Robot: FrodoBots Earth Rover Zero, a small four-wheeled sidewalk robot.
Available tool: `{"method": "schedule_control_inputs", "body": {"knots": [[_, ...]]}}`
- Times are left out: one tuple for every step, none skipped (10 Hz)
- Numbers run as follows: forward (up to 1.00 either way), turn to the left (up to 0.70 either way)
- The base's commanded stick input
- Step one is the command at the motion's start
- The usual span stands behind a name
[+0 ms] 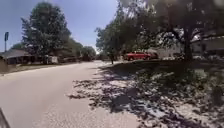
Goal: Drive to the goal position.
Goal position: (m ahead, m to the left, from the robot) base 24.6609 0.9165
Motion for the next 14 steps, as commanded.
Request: {"method": "schedule_control_inputs", "body": {"knots": [[0.7, 0.0], [0.7, 0.0], [0.7, 0.0], [0.7, 0.21], [0.7, 0.32], [0.7, 0.23], [0.7, 0.0], [0.7, 0.0], [0.7, 0.0], [0.7, 0.0], [0.7, 0.0], [0.7, 0.0], [0.7, 0.0], [0.7, 0.0]]}}
